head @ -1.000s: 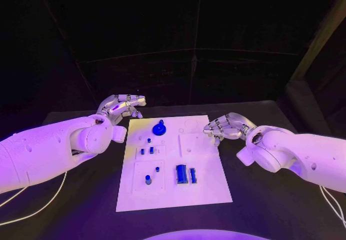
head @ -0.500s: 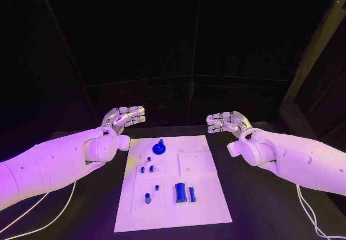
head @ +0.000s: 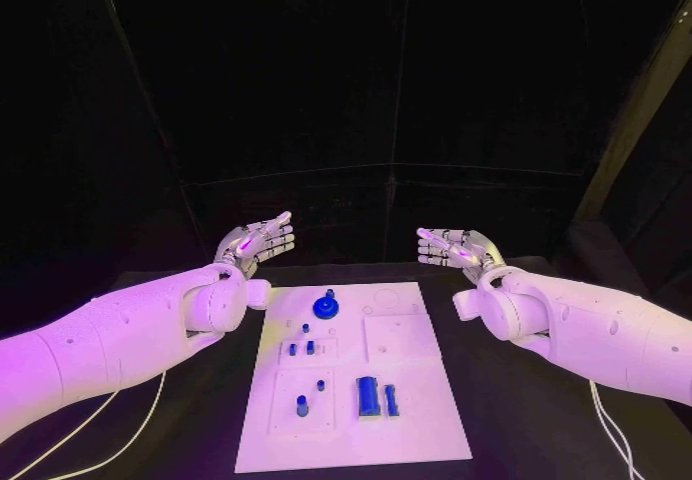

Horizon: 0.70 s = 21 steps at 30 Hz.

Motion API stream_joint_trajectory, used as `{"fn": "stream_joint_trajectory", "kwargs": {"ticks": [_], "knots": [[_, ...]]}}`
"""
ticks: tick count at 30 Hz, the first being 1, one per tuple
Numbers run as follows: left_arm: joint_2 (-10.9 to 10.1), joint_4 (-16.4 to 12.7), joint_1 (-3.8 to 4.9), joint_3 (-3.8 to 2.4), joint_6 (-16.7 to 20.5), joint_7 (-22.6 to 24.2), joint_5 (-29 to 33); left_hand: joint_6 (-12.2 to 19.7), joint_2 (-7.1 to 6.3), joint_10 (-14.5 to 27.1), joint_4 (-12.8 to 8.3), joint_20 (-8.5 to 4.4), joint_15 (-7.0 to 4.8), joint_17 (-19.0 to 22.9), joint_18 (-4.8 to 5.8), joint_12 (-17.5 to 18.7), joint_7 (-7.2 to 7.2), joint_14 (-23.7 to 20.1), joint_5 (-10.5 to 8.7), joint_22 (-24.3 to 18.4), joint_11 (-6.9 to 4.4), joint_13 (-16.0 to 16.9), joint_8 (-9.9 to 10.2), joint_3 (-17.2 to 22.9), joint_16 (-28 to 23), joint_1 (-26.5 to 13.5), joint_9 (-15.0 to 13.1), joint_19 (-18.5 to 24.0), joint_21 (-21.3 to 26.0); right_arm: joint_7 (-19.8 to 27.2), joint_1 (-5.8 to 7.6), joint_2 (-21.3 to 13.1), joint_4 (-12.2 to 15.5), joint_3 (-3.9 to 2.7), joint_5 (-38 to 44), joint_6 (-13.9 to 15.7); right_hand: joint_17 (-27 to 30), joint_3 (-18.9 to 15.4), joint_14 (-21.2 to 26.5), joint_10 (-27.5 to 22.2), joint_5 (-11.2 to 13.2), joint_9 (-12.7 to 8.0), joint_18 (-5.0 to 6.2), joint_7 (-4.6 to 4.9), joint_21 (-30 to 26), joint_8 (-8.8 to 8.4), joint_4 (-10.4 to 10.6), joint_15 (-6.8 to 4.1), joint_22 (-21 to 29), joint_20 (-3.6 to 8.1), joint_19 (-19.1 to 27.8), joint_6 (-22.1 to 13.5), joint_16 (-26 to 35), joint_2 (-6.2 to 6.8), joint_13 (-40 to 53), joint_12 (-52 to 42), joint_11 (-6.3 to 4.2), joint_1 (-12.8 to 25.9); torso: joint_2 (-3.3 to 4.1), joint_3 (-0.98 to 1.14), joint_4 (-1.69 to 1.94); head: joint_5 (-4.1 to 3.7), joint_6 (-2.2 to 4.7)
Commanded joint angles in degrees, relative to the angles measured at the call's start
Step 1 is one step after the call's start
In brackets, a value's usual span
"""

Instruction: Assemble the parts on the task board

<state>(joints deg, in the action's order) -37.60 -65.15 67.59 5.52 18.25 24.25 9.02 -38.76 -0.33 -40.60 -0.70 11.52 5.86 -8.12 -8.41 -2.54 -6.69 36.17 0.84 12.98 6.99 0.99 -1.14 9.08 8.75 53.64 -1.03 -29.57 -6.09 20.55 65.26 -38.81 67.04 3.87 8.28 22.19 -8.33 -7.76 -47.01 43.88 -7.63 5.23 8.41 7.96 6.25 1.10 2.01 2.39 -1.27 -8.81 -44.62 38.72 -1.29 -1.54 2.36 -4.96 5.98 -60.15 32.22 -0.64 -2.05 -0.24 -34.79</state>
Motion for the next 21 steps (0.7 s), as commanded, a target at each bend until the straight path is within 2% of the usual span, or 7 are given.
{"fn": "stream_joint_trajectory", "kwargs": {"ticks": [1, 2, 8, 9, 12, 13, 21], "knots": [[-0.85, -3.09, -0.74, -0.64, 4.95, 1.32, -1.90, 12.37, 0.33, 12.94, 0.70, -3.66, -5.86, 2.60, 2.81, 2.54, 2.13, -11.54, -0.84, -4.14, -2.24, -0.99, 1.14, -2.83, -2.77, -17.11, 1.03, 9.44, 1.91, 2.20, -0.50, -0.58, 3.28, -0.52, -1.74, 4.60, 2.65, 2.47, 14.91, -13.91, 2.43, -5.23, -2.52, -2.53, -1.97, -1.10, -2.01, -2.39, 1.27, 2.79, 14.16, -12.29, 1.29, 1.54, -2.36, 4.96, -1.90, 19.09, -0.85, 0.52, 1.68, 0.20, 0.32], [-1.21, -4.33, -1.12, -0.92, 6.15, 1.56, -2.31, 13.47, 0.33, 14.10, 0.70, -3.99, -5.86, 2.83, 2.86, 2.54, 2.32, -12.56, -0.84, -4.51, -2.43, -0.99, 1.14, -3.15, -3.06, -18.64, 1.03, 10.27, 2.06, 2.65, -0.79, -0.92, 4.53, -0.73, -2.16, 5.70, 2.87, 2.68, 16.25, -15.16, 2.64, -5.23, -2.88, -2.76, -2.15, -1.10, -2.01, -2.39, 1.27, 3.04, 15.43, -13.38, 1.29, 1.54, -2.36, 4.96, -5.98, 20.79, -0.94, 0.58, 1.85, 0.22, 0.36], [-4.19, -14.73, -4.32, -3.26, 16.16, 3.58, -5.72, 19.17, 0.33, 20.06, 0.70, -5.69, -5.86, 4.03, 3.59, 2.54, 6.69, -17.89, -0.84, -6.42, -6.99, -0.99, 1.14, -4.46, -4.34, -26.54, 1.03, 14.65, 6.09, 6.25, -3.14, -3.62, 14.56, -2.44, -5.50, 14.56, 4.11, 3.68, 23.20, -21.64, 7.63, -5.23, -3.77, -3.94, -6.25, -1.10, -2.01, -2.39, 1.27, 4.33, 22.02, -19.12, 1.29, 1.54, -2.36, 4.96, -5.98, 29.67, -1.04, 0.64, 2.05, 0.24, 0.41], [-4.61, -16.19, -4.77, -3.59, 17.57, 3.87, -6.20, 19.98, 0.33, 20.92, 0.70, -5.94, -5.86, 8.12, 4.08, 2.54, 6.69, -18.66, -0.84, -6.71, -6.99, -0.99, 1.14, -4.60, -4.50, -27.66, 1.03, 15.25, 6.09, 6.73, -3.45, -3.98, 15.89, -2.67, -5.94, 15.72, 4.28, 7.76, 24.12, -22.49, 7.63, -5.23, -3.76, -7.96, -6.25, -1.10, -2.01, -2.39, 1.27, 4.51, 22.90, -19.88, 1.29, 1.54, -2.36, 4.96, -5.98, 30.86, -1.04, 0.64, 2.05, 0.24, 0.41], [-5.68, -19.89, -5.91, -4.42, 21.13, 4.59, -7.41, 21.92, 0.33, 22.95, 0.70, -6.50, -5.86, 8.12, 4.09, 2.54, 6.69, -20.48, -0.84, -7.35, -6.99, -0.99, 1.14, -5.00, -8.75, -30.34, 1.03, 16.74, 6.09, 7.91, -4.22, -4.87, 19.18, -3.23, -7.04, 18.63, 8.33, 7.76, 26.54, -24.78, 7.63, -5.23, -8.41, -7.96, -6.25, -1.10, -2.01, -2.39, 1.27, 8.81, 25.17, -21.83, 1.29, 1.54, -2.36, 4.96, -5.98, 33.94, -1.04, 0.64, 2.05, 0.24, 0.41], [-5.98, -20.94, -6.23, -4.65, 22.14, 4.79, -7.75, 22.54, 0.33, 23.59, 0.70, -6.69, -5.86, 8.12, 4.09, 2.54, 6.69, -21.04, -0.84, -7.55, -6.99, -0.99, 1.14, -9.08, -8.75, -31.19, 1.03, 17.21, 6.09, 8.24, -4.44, -5.12, 20.10, -3.39, -7.34, 19.44, 8.33, 7.76, 27.34, -25.50, 7.63, -5.23, -4.40, -7.96, -6.25, -1.10, -2.01, -2.39, 1.27, 8.81, 25.91, -22.50, 1.29, 1.54, -2.36, 4.96, -5.98, 34.96, -1.04, 0.64, 2.05, 0.24, 0.41], [-7.09, -24.81, -7.43, -5.52, 25.87, 5.54, -9.02, 26.93, 0.33, 28.25, 0.70, -11.52, -5.86, 8.12, 8.41, 2.54, 6.69, -25.17, -0.84, -12.98, -6.99, -0.99, 1.14, -9.08, -8.75, -37.32, 1.03, 20.60, 6.09, 9.25, -5.10, -5.88, 22.91, -3.87, -8.28, 21.93, 8.33, 7.76, 32.65, -30.46, 7.63, -5.23, -8.41, -7.96, -6.25, -1.10, -2.01, -2.39, 1.27, 8.81, 30.98, -26.91, 1.29, 1.54, -2.36, 4.96, -5.98, 41.77, -1.04, 0.64, 2.05, 0.24, 0.41]]}}
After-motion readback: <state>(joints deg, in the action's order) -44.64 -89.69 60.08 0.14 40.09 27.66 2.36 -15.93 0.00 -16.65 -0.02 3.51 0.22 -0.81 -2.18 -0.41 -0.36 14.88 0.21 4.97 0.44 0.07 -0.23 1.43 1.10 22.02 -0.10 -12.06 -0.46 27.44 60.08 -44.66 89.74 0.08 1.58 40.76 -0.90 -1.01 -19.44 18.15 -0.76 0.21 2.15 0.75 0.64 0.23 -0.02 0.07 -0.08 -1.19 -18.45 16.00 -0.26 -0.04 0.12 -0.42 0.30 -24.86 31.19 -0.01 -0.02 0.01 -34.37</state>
